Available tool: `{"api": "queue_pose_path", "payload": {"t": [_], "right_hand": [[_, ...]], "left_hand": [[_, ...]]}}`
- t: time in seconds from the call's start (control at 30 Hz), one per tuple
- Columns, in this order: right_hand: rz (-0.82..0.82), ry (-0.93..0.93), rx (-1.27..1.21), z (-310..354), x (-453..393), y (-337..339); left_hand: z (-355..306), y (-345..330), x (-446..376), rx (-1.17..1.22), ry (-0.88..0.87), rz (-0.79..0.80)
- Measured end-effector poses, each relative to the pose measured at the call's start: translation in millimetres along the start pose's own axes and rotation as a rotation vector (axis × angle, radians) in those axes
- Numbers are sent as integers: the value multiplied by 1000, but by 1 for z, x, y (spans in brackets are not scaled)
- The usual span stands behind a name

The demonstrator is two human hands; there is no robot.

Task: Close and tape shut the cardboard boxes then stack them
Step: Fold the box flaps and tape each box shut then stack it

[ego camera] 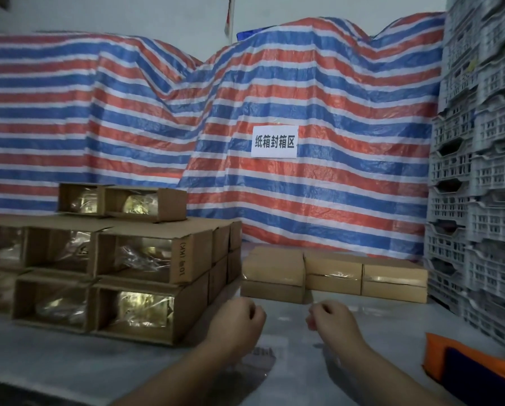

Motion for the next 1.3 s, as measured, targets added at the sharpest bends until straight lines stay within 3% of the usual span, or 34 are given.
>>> {"api": "queue_pose_path", "payload": {"t": [0.17,0.37,0.53,0.67,0.87,0.93,1.03,1.3], "right_hand": [[-53,-53,-72,-22,12,-2],[-54,-43,-84,-32,5,-2],[-79,19,-62,-18,17,6],[-74,262,72,41,28,1],[43,549,-27,195,34,-61],[109,597,-56,241,33,-94],[180,660,-19,296,29,-141],[303,771,154,377,7,-270]], "left_hand": [[24,9,15,-102,0,-23],[37,21,17,-41,33,-150],[30,18,20,-14,-28,-118],[24,51,14,155,-9,-212],[-20,174,-43,324,-148,-376],[-25,222,-70,268,-198,-476],[-18,280,-111,-9,-226,-630],[60,334,-216,-521,-156,-681]]}}
Point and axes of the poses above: each hand's wrist, its own x-axis away from the middle knuckle, its own y-axis out of the back of the hand, z = x × y, the point moved 10 cm from there along -x, towards the middle knuckle, and after that the axes turned 12 degrees about -z, right-handed, at the moved point
